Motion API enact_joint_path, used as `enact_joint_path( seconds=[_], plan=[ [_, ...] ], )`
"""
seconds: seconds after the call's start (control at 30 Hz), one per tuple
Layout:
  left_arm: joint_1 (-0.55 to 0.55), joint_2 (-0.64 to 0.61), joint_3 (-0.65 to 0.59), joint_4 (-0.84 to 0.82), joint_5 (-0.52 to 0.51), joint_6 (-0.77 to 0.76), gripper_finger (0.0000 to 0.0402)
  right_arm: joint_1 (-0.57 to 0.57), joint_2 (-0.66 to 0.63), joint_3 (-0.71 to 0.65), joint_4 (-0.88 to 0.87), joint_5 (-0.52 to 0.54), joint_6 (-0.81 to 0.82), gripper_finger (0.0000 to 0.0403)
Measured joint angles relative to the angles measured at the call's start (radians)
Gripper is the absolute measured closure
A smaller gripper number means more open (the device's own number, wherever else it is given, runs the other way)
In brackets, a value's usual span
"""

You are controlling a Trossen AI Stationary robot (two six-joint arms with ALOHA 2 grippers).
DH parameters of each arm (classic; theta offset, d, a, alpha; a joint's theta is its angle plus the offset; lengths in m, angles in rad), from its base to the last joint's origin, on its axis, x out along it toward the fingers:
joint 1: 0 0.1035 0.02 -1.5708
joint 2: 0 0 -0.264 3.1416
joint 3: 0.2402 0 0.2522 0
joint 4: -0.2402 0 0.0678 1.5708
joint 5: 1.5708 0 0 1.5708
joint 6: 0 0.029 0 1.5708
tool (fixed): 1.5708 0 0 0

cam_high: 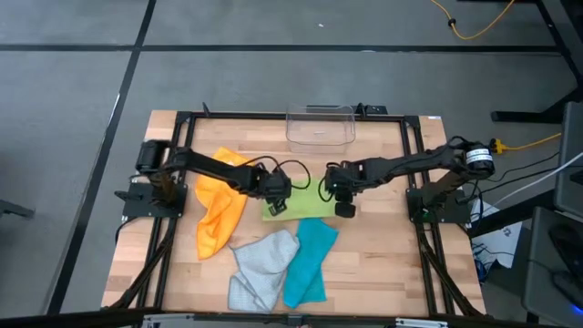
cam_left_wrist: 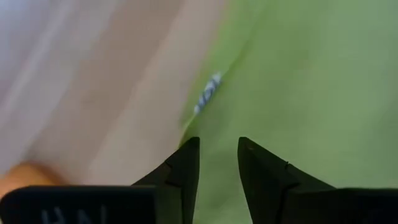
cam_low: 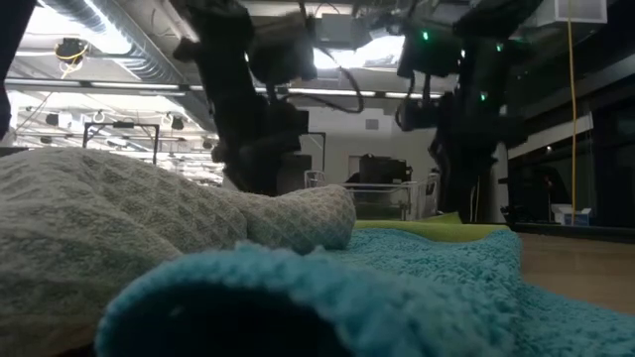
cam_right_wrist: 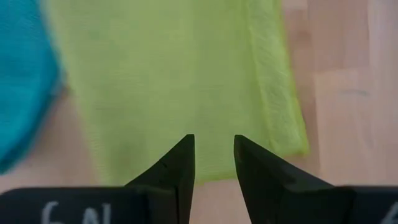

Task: Fold microfiber towels
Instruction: Fold the green microfiber towel

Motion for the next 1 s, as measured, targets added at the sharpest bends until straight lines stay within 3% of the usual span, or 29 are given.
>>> enact_joint_path(
  seconds=[0.2,0.43,0.6,0.7,0.83,1.0],
  plan=[
    [0.049,0.01,0.0,0.013,-0.055,-0.029,0.0302,-0.047,0.001,-0.055,0.04,0.169,0.002,0.0289],
    [0.054,0.01,0.0,-0.01,-0.045,-0.03,0.0305,-0.07,-0.001,-0.074,0.038,0.179,0.016,0.0289],
    [0.015,-0.037,0.0,-0.025,-0.042,-0.055,0.0305,-0.068,-0.004,-0.014,-0.018,0.178,0.028,0.0289],
    [-0.021,-0.076,0.0,-0.045,-0.043,-0.076,0.0305,-0.053,-0.005,0.018,-0.019,0.115,0.022,0.0289],
    [-0.072,-0.142,0.0,-0.174,-0.057,-0.105,0.0305,-0.017,-0.005,0.03,0.055,-0.053,0.02,0.0289],
    [-0.116,-0.238,0.001,-0.47,-0.183,-0.253,0.0305,0.054,-0.002,0.023,0.264,-0.162,0.022,0.0289]
  ],
)
